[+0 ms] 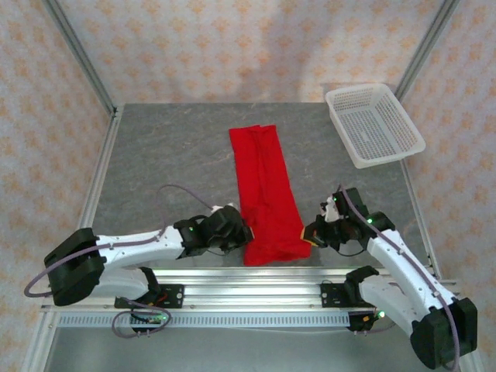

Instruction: Fold the inside-out t-shirt

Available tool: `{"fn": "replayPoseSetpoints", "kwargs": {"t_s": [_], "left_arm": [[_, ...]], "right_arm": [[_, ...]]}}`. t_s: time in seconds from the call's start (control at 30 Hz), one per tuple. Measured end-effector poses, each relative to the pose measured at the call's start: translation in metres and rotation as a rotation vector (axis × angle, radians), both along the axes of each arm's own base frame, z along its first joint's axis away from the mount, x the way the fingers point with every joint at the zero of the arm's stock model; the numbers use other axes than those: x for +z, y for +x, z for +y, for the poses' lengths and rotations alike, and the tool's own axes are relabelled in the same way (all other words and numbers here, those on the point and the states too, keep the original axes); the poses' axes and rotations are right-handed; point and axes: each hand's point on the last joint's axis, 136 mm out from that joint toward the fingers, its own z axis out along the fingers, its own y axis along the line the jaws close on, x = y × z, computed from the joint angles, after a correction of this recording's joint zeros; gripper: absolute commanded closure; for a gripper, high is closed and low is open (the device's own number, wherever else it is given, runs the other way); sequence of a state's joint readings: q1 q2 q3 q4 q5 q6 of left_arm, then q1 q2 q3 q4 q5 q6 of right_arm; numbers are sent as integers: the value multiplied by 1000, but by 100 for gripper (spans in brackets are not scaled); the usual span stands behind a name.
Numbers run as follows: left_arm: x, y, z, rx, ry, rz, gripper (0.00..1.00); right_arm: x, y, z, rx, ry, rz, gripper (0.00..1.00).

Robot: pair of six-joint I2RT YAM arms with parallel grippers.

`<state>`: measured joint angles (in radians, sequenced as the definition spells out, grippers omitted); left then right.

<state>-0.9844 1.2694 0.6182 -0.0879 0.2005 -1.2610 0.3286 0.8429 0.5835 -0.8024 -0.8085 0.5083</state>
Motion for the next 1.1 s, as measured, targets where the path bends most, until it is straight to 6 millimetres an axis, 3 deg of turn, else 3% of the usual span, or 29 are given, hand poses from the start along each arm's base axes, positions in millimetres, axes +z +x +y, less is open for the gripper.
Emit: {"fn": "replayPoseSetpoints", "kwargs": {"t_s": [0.1,0.23,0.33,0.43,0.5,0.73,0.8,0.93,1.1], "left_arm": [[4,-4,6,6,12,1,100],[38,19,21,92,-48,-51,100],[74,55,34,173,-97,-94,100],[99,92,43,217,-105,-129,100],[106,118,47,227,-87,-134,100],[93,206,58,250,2,-111,100],[89,232,63,262,16,-105,100],[81,284,70,268,34,-112,100],[54,326,71,262,50,-85,99]], "right_arm": [[6,-8,1,5,13,11,100],[31,5,6,-41,45,-31,100],[54,34,12,-84,50,-65,100],[81,81,21,-117,29,-110,100],[90,115,25,-144,4,-131,100],[100,246,42,-180,-55,-194,100],[98,274,46,-180,-59,-210,100],[84,318,52,-182,-65,-215,100],[67,355,58,-178,-77,-218,95]]}}
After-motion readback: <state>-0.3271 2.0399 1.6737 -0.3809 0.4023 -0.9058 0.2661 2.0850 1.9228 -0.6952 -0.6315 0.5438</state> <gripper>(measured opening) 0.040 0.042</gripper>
